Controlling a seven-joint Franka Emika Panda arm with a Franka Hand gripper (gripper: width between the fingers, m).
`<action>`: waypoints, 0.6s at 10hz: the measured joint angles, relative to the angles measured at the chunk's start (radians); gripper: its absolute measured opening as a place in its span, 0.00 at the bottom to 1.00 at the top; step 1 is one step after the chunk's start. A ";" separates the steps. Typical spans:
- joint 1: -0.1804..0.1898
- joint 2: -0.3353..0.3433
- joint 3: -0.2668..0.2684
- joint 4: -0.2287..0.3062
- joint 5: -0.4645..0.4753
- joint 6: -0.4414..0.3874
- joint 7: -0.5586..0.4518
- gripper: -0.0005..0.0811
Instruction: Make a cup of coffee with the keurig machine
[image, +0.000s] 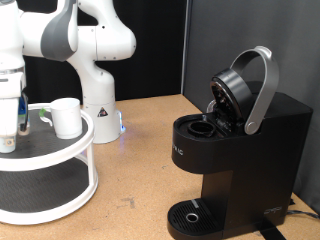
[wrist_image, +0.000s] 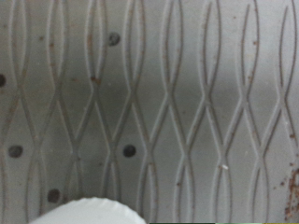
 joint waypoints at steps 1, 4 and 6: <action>0.000 -0.005 -0.003 -0.002 0.001 0.003 -0.001 0.67; 0.000 -0.022 -0.011 -0.010 0.002 0.004 -0.002 0.56; 0.000 -0.031 -0.012 -0.008 0.002 -0.003 -0.001 0.56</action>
